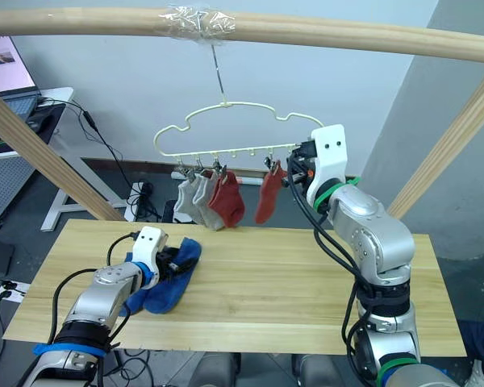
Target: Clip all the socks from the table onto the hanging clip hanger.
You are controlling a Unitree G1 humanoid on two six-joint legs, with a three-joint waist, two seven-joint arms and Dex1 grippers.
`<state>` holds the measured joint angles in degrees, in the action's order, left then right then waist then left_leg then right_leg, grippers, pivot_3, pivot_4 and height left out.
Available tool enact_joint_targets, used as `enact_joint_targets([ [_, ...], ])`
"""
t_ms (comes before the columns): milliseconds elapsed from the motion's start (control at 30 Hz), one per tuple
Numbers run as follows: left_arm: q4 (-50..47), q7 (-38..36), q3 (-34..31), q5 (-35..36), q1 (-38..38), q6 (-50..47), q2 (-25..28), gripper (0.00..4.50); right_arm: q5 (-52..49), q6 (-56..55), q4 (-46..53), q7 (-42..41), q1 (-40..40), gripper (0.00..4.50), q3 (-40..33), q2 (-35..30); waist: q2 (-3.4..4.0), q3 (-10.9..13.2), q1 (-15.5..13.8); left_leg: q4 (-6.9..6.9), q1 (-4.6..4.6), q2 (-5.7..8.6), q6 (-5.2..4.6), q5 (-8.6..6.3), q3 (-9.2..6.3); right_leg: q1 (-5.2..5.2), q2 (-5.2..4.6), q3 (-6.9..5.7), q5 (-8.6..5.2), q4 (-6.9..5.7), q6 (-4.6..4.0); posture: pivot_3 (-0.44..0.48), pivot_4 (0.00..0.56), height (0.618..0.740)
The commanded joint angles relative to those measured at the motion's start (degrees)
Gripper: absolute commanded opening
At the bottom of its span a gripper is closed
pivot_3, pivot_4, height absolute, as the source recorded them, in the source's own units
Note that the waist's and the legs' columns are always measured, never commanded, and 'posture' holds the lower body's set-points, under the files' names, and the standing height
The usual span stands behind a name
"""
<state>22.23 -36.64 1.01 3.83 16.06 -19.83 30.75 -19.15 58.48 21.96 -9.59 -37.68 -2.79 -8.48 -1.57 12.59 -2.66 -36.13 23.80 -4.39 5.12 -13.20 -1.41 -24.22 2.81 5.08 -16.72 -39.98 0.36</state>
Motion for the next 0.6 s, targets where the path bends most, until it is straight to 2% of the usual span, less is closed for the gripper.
enact_joint_targets([
  [33,-1.5,-1.0,1.5,-1.1,-1.7,-0.3,0.7,1.60,-0.4,-0.8,0.7,0.1,-1.3,0.00,-1.0,-0.6,0.00,0.0,0.0,0.00,0.00,0.00,0.00,0.00,0.00,0.00,0.00,0.00,0.00,0.00,0.00,0.173,0.200,0.740],
  [200,-5.5,-4.2,1.3,2.6,-2.4,1.3,-1.8,0.12,-0.7,-0.7,0.4,-0.9,-1.5,0.00,-1.5,-2.0,0.00,0.0,0.0,0.00,0.01,0.00,0.00,0.00,0.00,0.00,0.00,0.00,0.00,0.00,0.00,0.171,0.199,0.740],
  [333,-11.9,-9.4,-1.9,11.6,-2.5,0.8,-6.2,0.06,-4.6,4.4,0.0,-0.5,-3.6,0.00,-6.3,-1.2,-0.01,0.0,-0.4,-0.03,0.07,0.02,0.00,0.00,-0.01,-0.01,-0.02,-0.02,0.00,0.02,0.00,0.156,0.196,0.740],
  [433,-19.2,-14.2,-2.4,19.7,-2.2,-3.6,-8.4,0.06,-9.4,13.8,-1.4,1.5,-7.2,0.00,-14.0,1.3,-0.01,0.0,-0.2,-0.06,0.09,0.00,0.00,0.00,-0.03,-0.01,-0.02,-0.04,0.01,-0.01,-0.01,0.149,0.195,0.740],
  [600,-27.1,-15.9,0.4,23.2,-0.4,-4.1,-11.4,0.06,-12.3,32.5,-3.5,5.5,-15.7,0.00,-30.0,8.9,0.02,0.0,0.0,-0.02,0.03,-0.02,0.00,0.00,-0.03,0.00,0.00,-0.03,0.01,-0.02,-0.01,0.137,0.206,0.740],
])
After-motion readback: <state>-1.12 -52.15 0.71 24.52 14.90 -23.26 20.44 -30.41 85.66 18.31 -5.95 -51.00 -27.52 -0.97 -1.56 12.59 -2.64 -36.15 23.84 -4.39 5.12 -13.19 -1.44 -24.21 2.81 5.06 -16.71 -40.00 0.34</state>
